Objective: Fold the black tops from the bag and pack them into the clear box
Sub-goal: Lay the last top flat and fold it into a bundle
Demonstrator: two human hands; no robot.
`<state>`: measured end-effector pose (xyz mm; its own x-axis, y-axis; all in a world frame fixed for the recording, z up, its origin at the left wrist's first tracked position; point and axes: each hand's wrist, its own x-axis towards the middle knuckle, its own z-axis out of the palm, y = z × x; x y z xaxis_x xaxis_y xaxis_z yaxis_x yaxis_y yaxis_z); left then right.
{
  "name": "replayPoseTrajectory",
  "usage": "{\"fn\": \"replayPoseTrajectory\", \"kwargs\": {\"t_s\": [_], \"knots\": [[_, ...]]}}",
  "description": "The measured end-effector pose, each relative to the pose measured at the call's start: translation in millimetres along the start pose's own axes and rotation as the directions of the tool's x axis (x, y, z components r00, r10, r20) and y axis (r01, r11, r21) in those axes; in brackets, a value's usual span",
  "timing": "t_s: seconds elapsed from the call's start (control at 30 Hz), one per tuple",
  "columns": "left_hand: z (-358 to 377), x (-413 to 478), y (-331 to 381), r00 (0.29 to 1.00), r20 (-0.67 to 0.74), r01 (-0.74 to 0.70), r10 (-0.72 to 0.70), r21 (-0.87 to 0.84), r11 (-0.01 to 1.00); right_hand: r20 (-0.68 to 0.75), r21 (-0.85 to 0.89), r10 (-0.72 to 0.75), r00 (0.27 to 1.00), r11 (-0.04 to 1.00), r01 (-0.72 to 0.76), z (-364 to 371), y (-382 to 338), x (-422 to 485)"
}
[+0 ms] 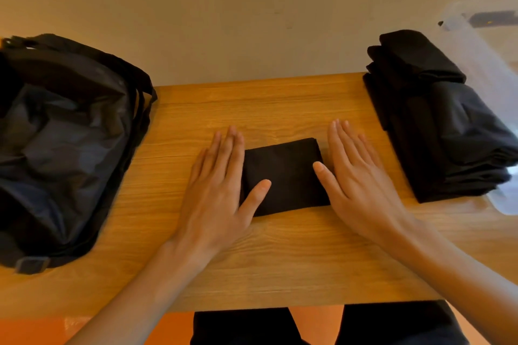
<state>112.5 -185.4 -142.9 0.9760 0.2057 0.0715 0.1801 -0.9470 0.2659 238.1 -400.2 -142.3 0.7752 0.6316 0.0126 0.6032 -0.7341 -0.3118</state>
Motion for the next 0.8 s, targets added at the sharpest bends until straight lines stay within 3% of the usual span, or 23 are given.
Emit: {"fn": "replayPoseTrajectory", "kwargs": {"t_s": [0.1,0.23,0.5,0.8], "knots": [[0,-1,9,0.993,-0.024,-0.117,0.118,0.004,0.993,-0.085,-0.049,-0.176,0.981,0.984,0.172,-3,-15,3],[11,4,10,0.988,0.053,-0.152,0.148,0.073,0.986,0.041,-0.139,-0.332,0.942,0.932,0.335,4,-27,15],[15,6,-1,0.988,0.127,-0.091,0.089,0.01,0.996,0.079,-0.099,-0.225,0.971,0.968,0.232,14,-18,14],[10,21,5,0.94,0.23,-0.252,0.251,-0.024,0.967,0.018,-0.126,-0.075,0.997,0.989,0.077,14,-17,-18]]}}
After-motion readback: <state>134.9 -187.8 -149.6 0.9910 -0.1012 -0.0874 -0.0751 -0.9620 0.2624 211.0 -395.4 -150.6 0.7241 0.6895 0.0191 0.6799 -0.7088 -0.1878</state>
